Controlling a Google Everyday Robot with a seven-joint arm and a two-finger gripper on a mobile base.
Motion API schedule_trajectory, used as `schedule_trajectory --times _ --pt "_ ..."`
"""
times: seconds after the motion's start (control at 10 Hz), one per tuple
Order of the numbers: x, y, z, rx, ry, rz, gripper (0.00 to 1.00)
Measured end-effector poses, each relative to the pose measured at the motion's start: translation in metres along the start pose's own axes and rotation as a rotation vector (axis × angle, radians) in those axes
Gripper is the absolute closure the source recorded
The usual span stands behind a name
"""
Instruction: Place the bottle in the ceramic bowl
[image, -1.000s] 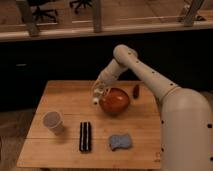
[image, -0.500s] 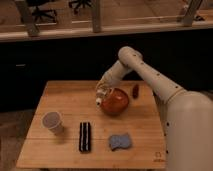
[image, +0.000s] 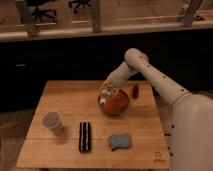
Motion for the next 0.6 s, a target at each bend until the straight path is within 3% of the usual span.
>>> schedule_trajectory --times 0.6 --pt "0.0051 0.0076 0.0001 0.018 0.013 0.017 1.0"
